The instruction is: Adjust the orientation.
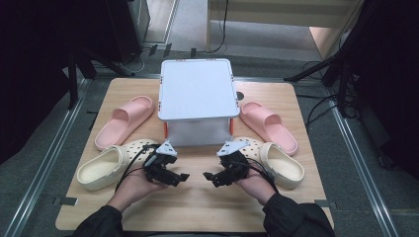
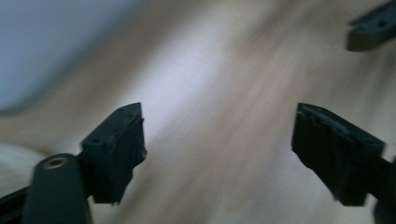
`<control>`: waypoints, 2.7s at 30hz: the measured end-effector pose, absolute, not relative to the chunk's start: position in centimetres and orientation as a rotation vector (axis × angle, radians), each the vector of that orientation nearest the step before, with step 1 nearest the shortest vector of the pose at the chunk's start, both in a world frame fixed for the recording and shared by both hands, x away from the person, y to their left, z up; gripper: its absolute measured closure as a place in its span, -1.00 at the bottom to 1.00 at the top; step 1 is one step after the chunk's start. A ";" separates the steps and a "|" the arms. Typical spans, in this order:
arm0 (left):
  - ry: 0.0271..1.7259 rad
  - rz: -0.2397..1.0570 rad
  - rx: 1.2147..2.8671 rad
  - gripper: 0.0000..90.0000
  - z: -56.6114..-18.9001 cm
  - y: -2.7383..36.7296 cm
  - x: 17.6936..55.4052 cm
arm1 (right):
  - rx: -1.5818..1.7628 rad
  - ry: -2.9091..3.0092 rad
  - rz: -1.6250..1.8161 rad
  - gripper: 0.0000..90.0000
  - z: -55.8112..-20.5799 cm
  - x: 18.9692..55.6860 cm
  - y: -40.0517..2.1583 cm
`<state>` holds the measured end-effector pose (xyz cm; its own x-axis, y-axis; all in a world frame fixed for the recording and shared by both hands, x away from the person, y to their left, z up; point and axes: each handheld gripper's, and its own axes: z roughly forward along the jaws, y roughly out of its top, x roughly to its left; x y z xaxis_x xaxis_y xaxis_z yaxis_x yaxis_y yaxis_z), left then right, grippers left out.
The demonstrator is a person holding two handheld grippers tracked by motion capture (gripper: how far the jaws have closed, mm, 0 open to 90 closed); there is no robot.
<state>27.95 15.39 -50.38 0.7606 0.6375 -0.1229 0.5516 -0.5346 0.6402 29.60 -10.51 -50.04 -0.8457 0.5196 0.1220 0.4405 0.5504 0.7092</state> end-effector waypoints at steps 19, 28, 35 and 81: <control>0.884 0.129 2.212 -0.12 -47.5 18.9 26.7 | 0.826 2.661 1.213 -0.66 -49.0 29.4 -10.5; 0.903 0.083 2.219 0.02 -46.4 20.1 26.6 | 0.709 2.724 1.237 -0.13 -48.6 29.4 -10.6; 0.939 0.103 2.185 0.03 -45.9 21.8 26.2 | 0.690 2.793 1.183 -0.02 -48.3 30.5 -11.7; 1.183 0.187 2.029 -0.02 -47.0 31.9 24.2 | 0.699 2.774 1.249 0.10 -48.3 31.8 -10.8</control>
<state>24.21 31.91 -47.05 0.5588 0.7942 -0.2386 0.6820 -0.2763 0.6772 31.79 -10.84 -48.27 -0.8996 0.4061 0.1607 0.3895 0.5797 0.7157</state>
